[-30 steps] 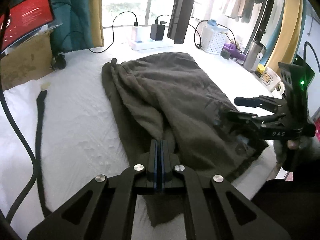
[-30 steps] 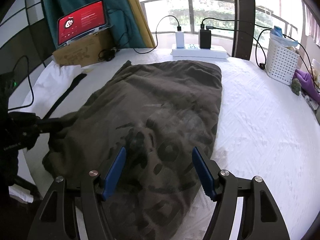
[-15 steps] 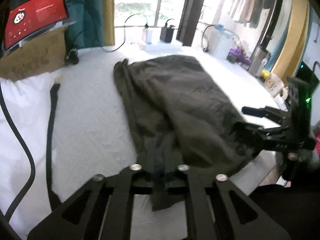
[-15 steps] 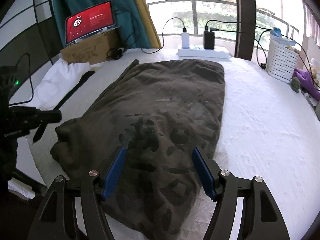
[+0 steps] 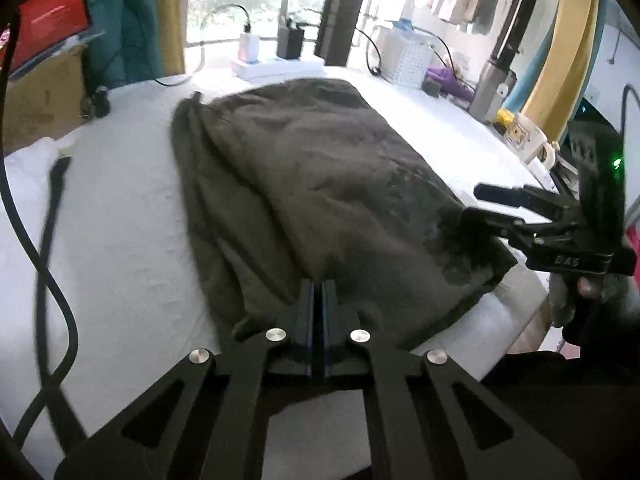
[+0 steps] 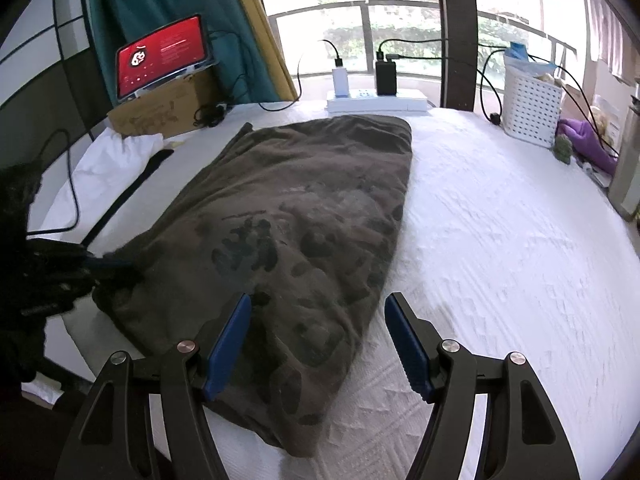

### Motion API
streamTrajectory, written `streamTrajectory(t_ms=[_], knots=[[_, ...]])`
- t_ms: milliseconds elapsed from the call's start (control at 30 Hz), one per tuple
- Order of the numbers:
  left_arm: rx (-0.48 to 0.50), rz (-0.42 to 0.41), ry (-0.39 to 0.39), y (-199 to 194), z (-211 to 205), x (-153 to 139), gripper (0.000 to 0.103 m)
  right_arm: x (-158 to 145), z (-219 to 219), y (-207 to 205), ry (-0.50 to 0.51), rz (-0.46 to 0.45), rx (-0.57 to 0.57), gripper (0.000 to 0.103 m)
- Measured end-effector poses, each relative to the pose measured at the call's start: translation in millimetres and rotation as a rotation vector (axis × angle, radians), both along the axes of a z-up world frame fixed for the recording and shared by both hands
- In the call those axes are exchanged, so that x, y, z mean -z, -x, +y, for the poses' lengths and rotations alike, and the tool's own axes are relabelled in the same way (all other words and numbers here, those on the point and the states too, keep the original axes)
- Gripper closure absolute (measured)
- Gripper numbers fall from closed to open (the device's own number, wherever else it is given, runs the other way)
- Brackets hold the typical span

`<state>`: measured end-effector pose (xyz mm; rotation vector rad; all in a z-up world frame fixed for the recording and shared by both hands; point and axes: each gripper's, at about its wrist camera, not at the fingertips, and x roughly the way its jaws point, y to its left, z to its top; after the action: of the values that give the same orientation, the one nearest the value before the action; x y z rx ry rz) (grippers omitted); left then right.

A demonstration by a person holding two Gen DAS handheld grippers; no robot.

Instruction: Fold small clothes

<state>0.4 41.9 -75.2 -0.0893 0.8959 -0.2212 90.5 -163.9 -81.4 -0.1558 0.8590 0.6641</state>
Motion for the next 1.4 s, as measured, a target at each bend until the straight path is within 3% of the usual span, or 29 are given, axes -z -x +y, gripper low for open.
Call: streamTrajectory(t_ms=[400,567,633,900,1067,1400], knots=[[-0.038,0.024,-0.008,11.9,16.4,2.3,0.103,4.0,-8.9,-1.1,0.007,0.013,0.025,0.031],[-0.035,0.038,-0.016,13.4,17.4,8.2,0.103,24.6,-17.3,7.8,0.073,0.033,0.051,0.031],[-0.036,0.051,-0.013,14.3,19.4,12.1,0.103,28.1,-16.2,19.4,0.114,-0.006,0.038,0.029],[-0.078,0.086,-0.038,16.5,35.8,12.7,0.103,26.4,-25.8,28.3,0.180,-0.012,-0.002,0.027],[-0.102,0.053,-0.034,17.0,47.1,-2.8,0.103,21.3,-32.3,29.1,0.188,0.002,0.002,0.026],[-0.026,0.039,-0.001,-11.9,24.6,-11.0,0.103,23.1,-38.4,23.4,0.209,0.008,0.014,0.026]])
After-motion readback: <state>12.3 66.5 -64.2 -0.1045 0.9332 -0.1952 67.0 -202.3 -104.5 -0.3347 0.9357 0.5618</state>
